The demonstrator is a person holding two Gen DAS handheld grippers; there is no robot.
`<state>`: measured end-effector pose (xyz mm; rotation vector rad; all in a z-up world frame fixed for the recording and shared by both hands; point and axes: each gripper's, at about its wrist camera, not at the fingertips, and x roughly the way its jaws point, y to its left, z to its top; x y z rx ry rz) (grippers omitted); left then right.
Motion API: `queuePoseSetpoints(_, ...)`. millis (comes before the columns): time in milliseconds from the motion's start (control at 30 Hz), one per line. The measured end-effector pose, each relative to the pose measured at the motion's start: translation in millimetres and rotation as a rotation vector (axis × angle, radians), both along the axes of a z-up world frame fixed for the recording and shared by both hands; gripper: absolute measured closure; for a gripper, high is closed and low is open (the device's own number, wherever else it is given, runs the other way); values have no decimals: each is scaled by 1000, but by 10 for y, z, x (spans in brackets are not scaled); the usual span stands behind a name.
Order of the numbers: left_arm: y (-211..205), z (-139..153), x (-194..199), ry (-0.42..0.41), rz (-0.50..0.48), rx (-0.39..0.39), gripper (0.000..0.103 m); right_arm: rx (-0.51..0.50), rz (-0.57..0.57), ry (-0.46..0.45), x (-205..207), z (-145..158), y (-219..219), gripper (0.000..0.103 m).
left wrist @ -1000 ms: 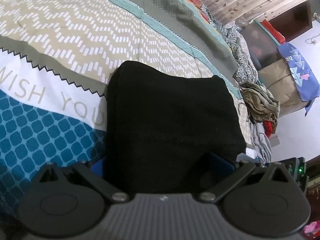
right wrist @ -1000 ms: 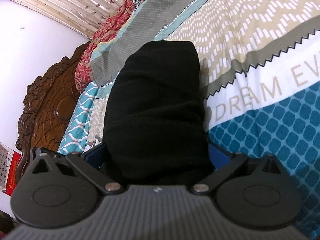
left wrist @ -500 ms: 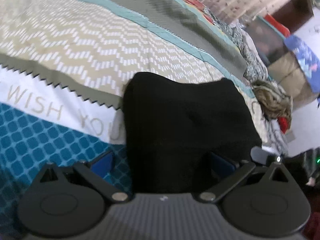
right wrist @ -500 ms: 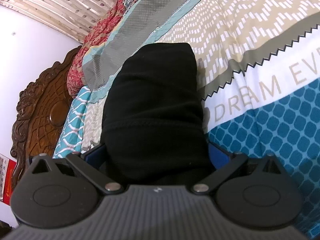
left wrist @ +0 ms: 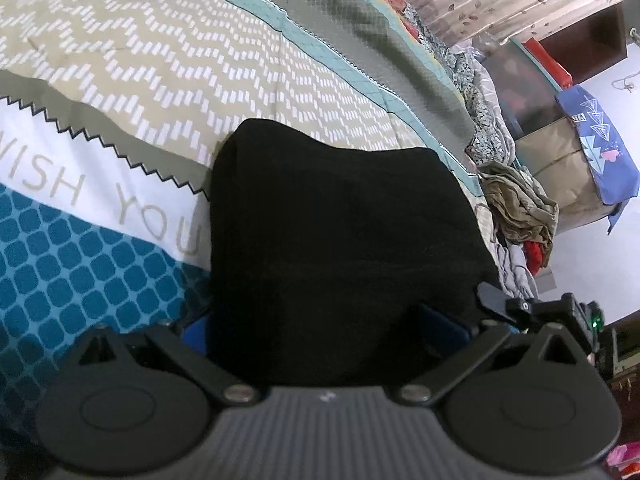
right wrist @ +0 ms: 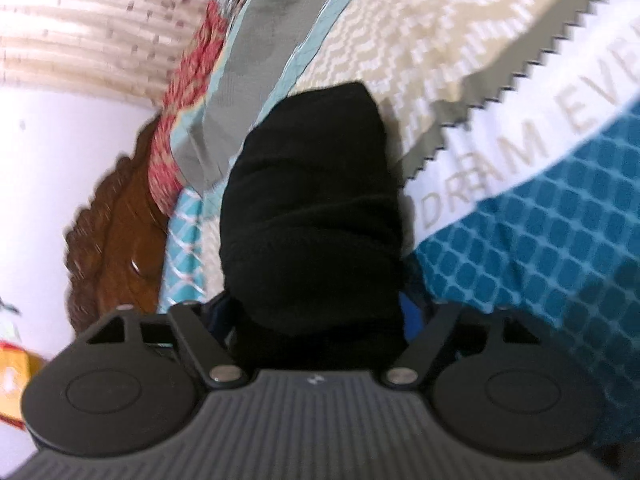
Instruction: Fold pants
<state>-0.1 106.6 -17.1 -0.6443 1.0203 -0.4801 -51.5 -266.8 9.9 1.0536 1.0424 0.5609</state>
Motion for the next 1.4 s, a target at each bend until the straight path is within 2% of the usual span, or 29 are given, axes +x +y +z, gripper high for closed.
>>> queuePoseSetpoints(67, -6, -2, 25, 6, -1, -13, 0, 19, -25, 2, -44, 3, -86, 30)
queuePoseSetpoints(200, -37, -4, 28, 17, -16, -19, 0, -26, -19, -33, -93, 95, -79, 30)
queuePoseSetpoints(267, -88, -17, 37, 18, -28, -15, 0, -67, 1, -61, -96, 126, -15, 24)
queuePoseSetpoints(333, -122, -25, 43, 16, -35, 0, 0, -107, 7, -73, -113, 141, 63, 8)
queuePoseSetpoints(433, -116, -25, 55, 21, -44, -6, 0, -163, 75, -83, -73, 120, 223, 0)
queuePoseSetpoints(567, -46, -51, 24, 27, -26, -37, 0, -260, 146, -148, -51, 124, 426, 0)
queuePoseSetpoints(633, -114, -51, 17, 20, -2, 3, 7, -294, 180, -156, -11, 99, 549, 0)
queuePoseSetpoints(667, -124, -42, 17, 16, 10, 7, 15, -300, 184, -154, 10, 103, 580, 0)
queuePoseSetpoints(733, -94, -23, 19, 25, 22, -36, 25, -290, 192, -150, 42, 146, 585, 18)
queuePoseSetpoints(800, -89, 69, -21, -6, 14, -60, 36, -285, 202, -188, 5, 232, 566, 24)
queuePoseSetpoints(967, -131, 456, -46, -104, 4, -133, 39, -182, 156, -296, -53, 467, 407, 26)
queuePoseSetpoints(1167, -321, 1051, 312, -246, -58, -73, 39, -155, 85, -421, 162, 837, 284, 26)
queuePoseSetpoints(1400, -575, 1485, 1017, -333, -78, 4, 39, -153, 18, -514, 864, 1047, 152, 26)
